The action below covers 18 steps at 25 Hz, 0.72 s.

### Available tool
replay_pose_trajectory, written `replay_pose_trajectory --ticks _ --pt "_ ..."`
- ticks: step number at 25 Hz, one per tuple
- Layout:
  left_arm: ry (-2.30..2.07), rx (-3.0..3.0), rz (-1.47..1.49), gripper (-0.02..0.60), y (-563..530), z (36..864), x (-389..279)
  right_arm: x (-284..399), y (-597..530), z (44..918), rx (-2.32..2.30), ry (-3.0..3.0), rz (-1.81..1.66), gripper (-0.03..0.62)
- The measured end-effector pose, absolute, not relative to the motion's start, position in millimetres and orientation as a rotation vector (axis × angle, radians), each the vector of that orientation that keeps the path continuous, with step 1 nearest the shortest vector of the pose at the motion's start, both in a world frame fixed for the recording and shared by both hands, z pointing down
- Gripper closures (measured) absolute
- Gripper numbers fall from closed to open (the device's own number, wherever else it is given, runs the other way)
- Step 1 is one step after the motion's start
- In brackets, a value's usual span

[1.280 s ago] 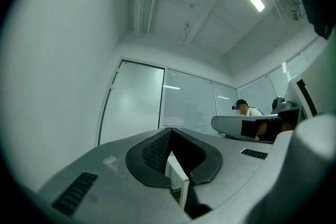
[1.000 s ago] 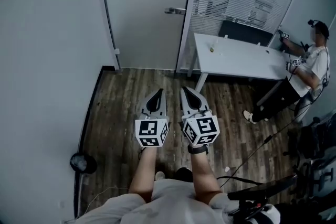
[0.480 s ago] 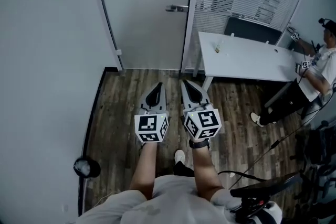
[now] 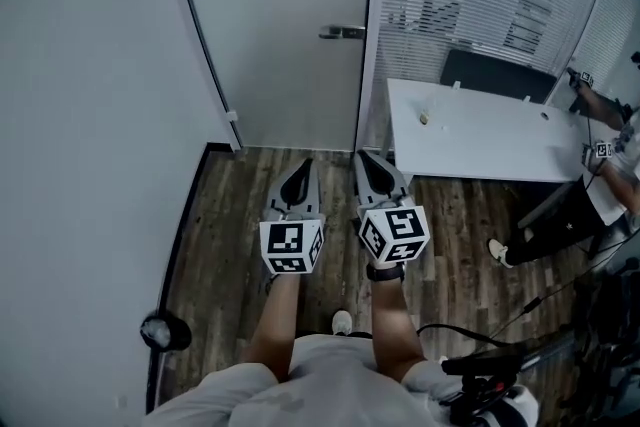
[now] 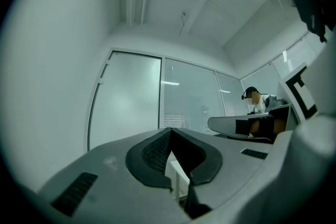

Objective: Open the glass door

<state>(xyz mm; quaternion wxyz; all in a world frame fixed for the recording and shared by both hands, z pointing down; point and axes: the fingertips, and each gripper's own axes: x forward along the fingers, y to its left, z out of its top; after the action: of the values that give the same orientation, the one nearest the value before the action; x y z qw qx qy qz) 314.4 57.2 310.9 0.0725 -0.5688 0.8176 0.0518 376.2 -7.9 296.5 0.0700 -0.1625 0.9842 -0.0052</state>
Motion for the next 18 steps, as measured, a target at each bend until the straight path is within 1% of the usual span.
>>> replay_pose_trajectory --ticks 9,18 --pt "2.496 -1.714 0.122 0.580 8.1 326.2 291.4 348.7 -56.7 307.3 -0.470 2.979 -0.051 0.594" --pt "2.491 -1.744 0.143 0.581 -45.1 337.1 224.3 280.0 -92.5 315.4 -0.454 3.006 -0.009 0.594"
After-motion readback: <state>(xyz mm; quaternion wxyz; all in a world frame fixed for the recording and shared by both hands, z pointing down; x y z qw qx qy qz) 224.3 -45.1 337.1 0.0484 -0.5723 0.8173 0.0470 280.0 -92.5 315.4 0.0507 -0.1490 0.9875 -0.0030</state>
